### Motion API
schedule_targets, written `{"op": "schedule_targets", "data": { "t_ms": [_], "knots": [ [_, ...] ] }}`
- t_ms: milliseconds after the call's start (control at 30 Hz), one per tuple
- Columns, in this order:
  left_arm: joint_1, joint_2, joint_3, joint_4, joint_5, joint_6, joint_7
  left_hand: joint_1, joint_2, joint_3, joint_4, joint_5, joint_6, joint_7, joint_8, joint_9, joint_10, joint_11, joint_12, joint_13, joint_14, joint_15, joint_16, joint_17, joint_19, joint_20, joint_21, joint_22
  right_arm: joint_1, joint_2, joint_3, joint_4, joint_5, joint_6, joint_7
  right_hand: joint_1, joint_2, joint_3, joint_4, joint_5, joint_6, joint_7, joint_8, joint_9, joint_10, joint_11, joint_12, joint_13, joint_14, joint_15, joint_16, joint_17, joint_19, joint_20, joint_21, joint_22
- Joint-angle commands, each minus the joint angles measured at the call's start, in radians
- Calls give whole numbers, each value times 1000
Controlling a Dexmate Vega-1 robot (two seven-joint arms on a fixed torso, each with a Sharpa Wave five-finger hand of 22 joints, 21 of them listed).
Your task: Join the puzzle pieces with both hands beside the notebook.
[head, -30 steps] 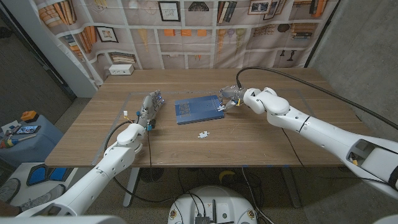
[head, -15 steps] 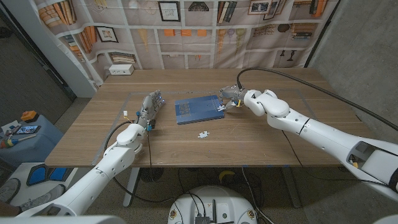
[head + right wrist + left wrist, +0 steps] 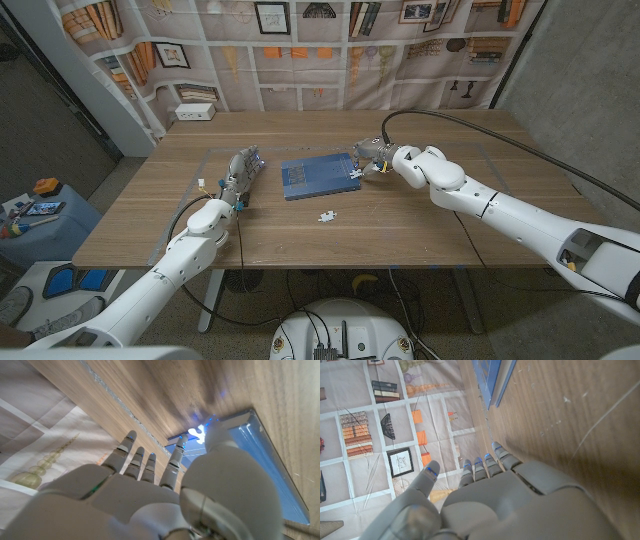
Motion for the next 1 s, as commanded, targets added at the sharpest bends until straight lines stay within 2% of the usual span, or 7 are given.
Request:
{"op": "schedule_targets", "data": {
  "t_ms": [33,833,1000],
  "knots": [
    [8,4,-4,-10,-1,4,10,-10,65,6,1,-3,8,-2,-1,4,5,-5,-1,4,10,-10,3,3,9,0,1,2,1,1,-4,11,4,12,-19,11,-3,1,6,0,13,0,8,6,12,-1,5,1,11,-7,6,6,14,-4,8,5],
    [0,-1,1,-1,-1,5,2,-11,65,8,2,-3,8,-2,-1,4,7,-4,-1,4,16,-7,3,2,15,5,2,2,3,0,-4,17,4,21,-38,32,14,1,11,-1,85,0,41,11,40,-14,4,0,25,-24,12,10,35,-15,5,5],
    [-1,-2,2,1,-2,6,1,-11,65,8,2,-3,8,-3,-1,4,7,-4,-1,4,15,-6,3,2,16,4,2,2,5,-1,-5,19,6,27,-37,34,15,-2,12,-2,102,0,49,12,47,-13,3,-1,31,-27,13,11,46,-25,7,5]
  ]
}}
